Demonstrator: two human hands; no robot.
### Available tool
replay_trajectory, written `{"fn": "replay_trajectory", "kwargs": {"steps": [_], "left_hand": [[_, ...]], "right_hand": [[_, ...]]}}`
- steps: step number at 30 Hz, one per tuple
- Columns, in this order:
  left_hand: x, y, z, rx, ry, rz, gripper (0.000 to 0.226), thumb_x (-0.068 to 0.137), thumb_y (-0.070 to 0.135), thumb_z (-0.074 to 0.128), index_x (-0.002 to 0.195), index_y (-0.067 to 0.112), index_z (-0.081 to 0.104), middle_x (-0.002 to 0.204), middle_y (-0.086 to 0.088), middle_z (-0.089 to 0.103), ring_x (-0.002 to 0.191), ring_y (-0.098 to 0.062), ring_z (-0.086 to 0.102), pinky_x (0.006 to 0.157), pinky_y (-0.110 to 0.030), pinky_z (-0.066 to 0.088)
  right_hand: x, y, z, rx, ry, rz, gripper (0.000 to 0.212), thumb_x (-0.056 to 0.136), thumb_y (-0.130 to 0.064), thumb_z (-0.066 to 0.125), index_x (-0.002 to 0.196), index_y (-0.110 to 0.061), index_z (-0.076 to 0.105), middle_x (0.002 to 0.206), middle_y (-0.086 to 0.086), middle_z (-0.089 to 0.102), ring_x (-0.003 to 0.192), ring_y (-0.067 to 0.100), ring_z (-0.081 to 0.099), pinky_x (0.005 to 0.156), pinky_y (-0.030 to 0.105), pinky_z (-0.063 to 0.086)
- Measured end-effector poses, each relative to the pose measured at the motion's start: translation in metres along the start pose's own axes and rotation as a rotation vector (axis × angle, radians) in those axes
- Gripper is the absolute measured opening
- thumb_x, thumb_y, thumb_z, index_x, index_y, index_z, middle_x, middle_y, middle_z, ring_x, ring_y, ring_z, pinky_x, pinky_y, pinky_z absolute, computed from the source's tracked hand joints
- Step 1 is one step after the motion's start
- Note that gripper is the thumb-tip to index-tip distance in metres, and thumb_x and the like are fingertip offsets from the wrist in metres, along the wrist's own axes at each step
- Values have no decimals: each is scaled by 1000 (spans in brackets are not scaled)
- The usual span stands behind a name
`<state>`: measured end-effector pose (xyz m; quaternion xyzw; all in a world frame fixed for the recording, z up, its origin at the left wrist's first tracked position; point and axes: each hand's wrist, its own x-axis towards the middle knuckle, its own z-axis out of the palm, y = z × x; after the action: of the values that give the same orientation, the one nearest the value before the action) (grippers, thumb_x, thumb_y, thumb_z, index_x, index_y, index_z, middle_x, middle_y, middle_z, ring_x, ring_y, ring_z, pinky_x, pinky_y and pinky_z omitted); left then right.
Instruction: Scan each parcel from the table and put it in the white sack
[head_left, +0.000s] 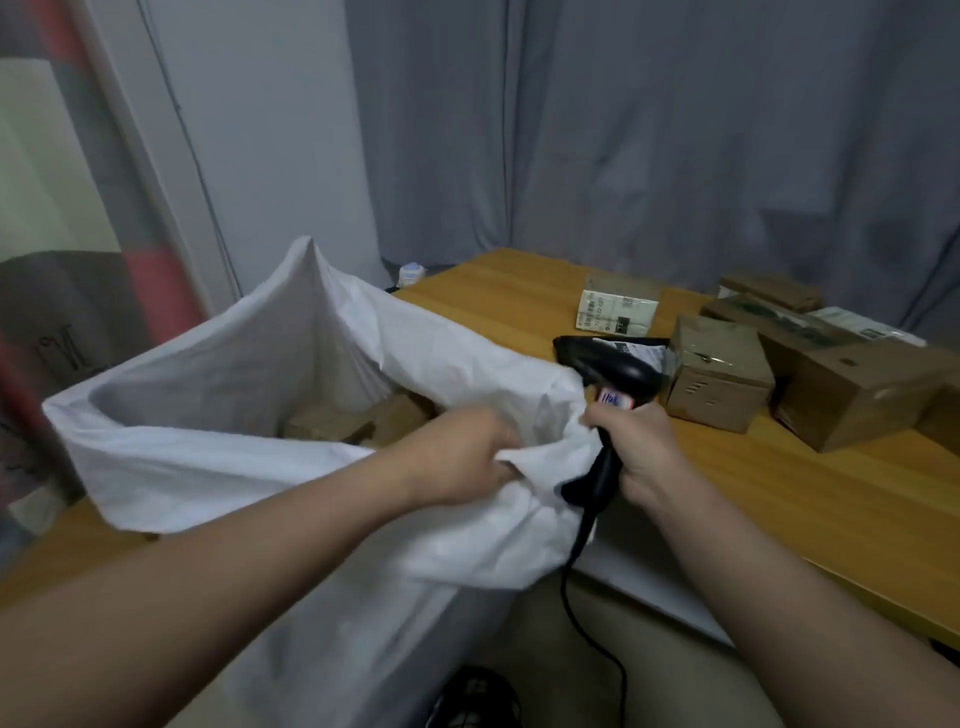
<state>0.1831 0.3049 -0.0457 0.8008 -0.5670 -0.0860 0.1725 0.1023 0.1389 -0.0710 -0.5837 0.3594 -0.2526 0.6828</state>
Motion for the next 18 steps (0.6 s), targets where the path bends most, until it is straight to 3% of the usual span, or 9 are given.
{"fn": "replay_trajectory", "kwargs": {"steps": [2, 5, 8, 14, 18], "left_hand": [[4, -3, -10, -125, 19, -5, 26, 92, 20, 60, 75, 1, 65, 71, -4, 64, 63, -5, 53, 56, -15, 36], [10, -1, 0, 33, -300, -15, 30, 91, 28, 62, 80, 0, 65, 77, -11, 65, 62, -12, 50, 58, -20, 37], [34, 3, 3, 125, -408, -96, 35, 82, 43, 71, 91, 9, 67, 86, -4, 67, 72, -14, 55, 65, -25, 43], [88, 20, 21, 128, -199, -81, 37, 88, 51, 59, 93, 15, 63, 90, -2, 63, 82, -18, 54, 69, -31, 42], [134, 43, 43, 86, -73, -59, 38, 91, 49, 56, 109, 16, 59, 105, -5, 63, 92, -20, 57, 76, -32, 47]], "right_hand": [[5, -1, -3, 42, 21, -6, 14, 76, 7, 63, 78, -7, 61, 72, 10, 60, 68, 24, 60, 62, 30, 48], [1, 14, -4, -176, -79, -13, 14, 74, 7, 64, 76, -6, 62, 70, 12, 59, 62, 24, 58, 59, 30, 45], [3, 19, -13, -139, -96, 15, 14, 74, 9, 66, 76, -5, 61, 65, 17, 57, 50, 20, 55, 52, 28, 46], [12, 16, -66, -25, -10, -52, 11, 81, 1, 68, 87, -7, 64, 75, 13, 67, 55, 14, 60, 52, 21, 52], [16, 20, -120, 108, 103, -47, 9, 87, -11, 66, 95, -6, 66, 74, 10, 69, 58, 14, 63, 54, 22, 52]]}}
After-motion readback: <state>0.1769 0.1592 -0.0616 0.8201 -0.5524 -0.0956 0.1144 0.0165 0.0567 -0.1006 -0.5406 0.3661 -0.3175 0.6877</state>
